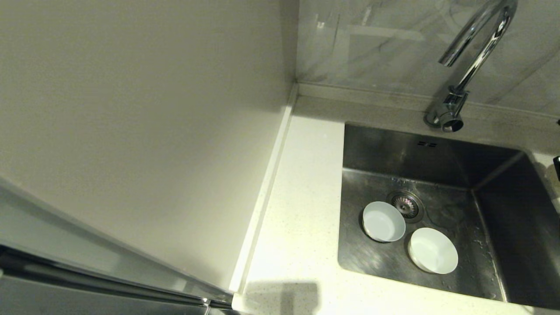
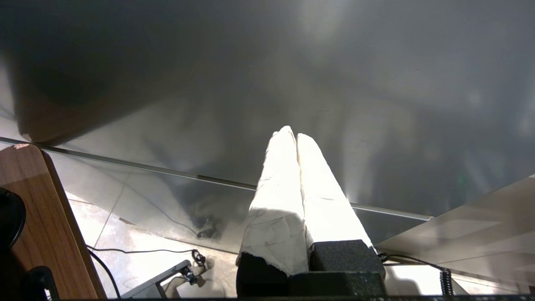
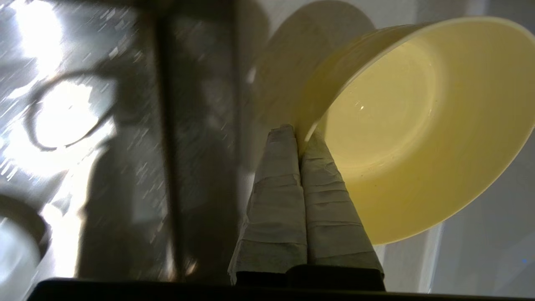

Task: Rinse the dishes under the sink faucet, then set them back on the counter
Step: Put a bowl back to the table from the sink

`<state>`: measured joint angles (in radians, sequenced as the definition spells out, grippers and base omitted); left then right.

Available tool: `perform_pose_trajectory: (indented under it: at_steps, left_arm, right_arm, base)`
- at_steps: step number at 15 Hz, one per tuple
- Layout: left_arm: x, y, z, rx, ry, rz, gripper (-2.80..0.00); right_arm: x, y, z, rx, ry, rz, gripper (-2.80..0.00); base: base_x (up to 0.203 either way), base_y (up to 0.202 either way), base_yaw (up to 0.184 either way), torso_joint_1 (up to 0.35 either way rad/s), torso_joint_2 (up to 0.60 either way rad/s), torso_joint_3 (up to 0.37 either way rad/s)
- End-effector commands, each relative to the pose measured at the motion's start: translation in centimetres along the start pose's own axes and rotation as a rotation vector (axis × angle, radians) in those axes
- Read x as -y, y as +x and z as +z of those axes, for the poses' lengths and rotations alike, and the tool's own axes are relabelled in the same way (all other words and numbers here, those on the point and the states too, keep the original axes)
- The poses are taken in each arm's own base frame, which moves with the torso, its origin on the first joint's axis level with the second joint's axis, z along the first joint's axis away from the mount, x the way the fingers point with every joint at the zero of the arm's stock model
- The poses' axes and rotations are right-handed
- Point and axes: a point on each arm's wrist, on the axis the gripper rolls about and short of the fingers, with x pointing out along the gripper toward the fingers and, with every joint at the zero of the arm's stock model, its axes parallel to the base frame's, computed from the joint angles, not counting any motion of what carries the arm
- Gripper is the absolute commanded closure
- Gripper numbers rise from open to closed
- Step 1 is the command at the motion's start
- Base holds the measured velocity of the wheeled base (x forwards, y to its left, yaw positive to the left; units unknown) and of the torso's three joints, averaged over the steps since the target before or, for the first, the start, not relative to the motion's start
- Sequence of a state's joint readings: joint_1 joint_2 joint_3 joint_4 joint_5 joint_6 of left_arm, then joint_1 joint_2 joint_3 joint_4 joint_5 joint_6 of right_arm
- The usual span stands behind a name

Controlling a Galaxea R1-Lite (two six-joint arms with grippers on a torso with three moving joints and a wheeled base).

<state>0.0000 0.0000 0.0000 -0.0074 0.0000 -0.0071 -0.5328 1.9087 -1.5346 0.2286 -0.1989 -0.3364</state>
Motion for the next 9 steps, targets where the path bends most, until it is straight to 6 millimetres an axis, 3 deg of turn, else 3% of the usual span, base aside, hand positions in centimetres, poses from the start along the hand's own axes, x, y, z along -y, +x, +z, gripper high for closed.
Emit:
perform_pose_trajectory:
  at_steps: [1, 4, 5, 9]
  left_arm:
    - [0.0, 0.0, -0.1, -0.003, -0.001, 0.0, 0.0]
    - [0.0, 0.0, -0.1, -0.003, -0.001, 0.0, 0.0]
    - [0.0, 0.0, -0.1, -0.003, -0.001, 0.0, 0.0]
    - [0.0, 0.0, -0.1, -0.003, -0.001, 0.0, 0.0]
  right_arm:
    - [-0.2, 3.4, 0.1, -0.031, -0.002, -0.03, 0.0]
    - [0.4, 4.1, 0.0, -0.018, -0.023, -0.081, 0.0]
    - [0.5, 4.2, 0.1, -0.008, -0.022, -0.088, -2.8]
    - [1.3, 3.3, 0.4, 0.012, -0.009, -0.103, -2.8]
  base:
    - [0.0, 0.0, 0.0, 0.0, 0.0, 0.0]
    - [0.0, 0.0, 0.0, 0.0, 0.0, 0.0]
    - [0.0, 0.0, 0.0, 0.0, 0.0, 0.0]
    - [0.0, 0.0, 0.0, 0.0, 0.0, 0.0]
